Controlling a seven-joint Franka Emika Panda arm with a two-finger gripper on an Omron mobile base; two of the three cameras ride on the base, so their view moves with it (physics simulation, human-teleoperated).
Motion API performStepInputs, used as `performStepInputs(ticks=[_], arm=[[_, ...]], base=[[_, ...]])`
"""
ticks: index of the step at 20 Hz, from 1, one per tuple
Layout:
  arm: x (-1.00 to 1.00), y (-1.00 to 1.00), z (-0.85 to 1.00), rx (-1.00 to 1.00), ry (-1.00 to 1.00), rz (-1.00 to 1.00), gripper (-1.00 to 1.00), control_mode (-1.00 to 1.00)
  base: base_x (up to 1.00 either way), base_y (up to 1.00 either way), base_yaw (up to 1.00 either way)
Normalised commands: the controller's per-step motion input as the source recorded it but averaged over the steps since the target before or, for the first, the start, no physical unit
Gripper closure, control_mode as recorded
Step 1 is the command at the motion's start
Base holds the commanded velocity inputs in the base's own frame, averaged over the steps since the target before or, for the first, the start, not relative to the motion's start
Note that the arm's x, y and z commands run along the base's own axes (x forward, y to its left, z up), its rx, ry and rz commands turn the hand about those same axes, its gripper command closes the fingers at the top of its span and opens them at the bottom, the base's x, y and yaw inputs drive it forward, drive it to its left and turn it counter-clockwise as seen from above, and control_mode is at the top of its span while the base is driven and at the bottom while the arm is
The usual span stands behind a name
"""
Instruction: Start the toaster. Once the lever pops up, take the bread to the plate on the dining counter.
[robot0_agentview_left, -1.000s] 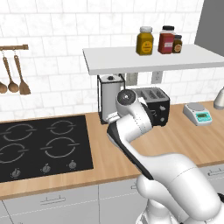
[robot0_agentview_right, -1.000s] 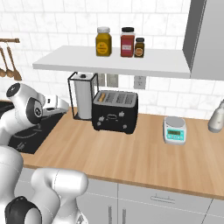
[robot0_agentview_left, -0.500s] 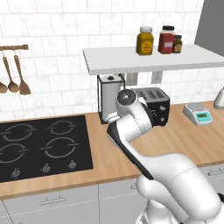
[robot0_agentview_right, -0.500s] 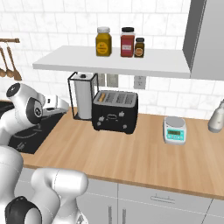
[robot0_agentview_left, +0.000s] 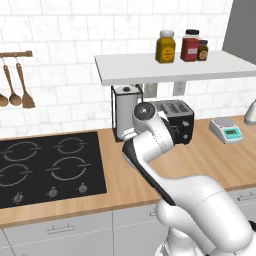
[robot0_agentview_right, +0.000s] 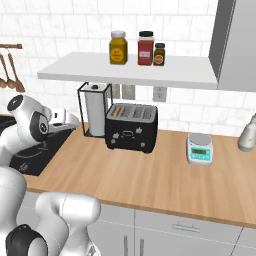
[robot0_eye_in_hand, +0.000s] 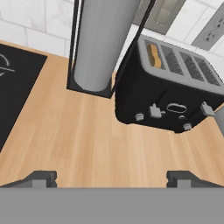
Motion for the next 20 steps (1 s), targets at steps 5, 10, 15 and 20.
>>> performStepInputs(ticks=[5,10,15,20], arm=[[0.0,0.0,0.0,0.0,0.0,0.0,-1.0,-1.0],[0.0,0.0,0.0,0.0,0.0,0.0,-1.0,-1.0],[0.0,0.0,0.0,0.0,0.0,0.0,-1.0,-1.0],[0.0,0.0,0.0,0.0,0.0,0.0,-1.0,-1.0]], base=[[0.0,0.0,0.0],[0.0,0.0,0.0],[0.0,0.0,0.0],[0.0,0.0,0.0]])
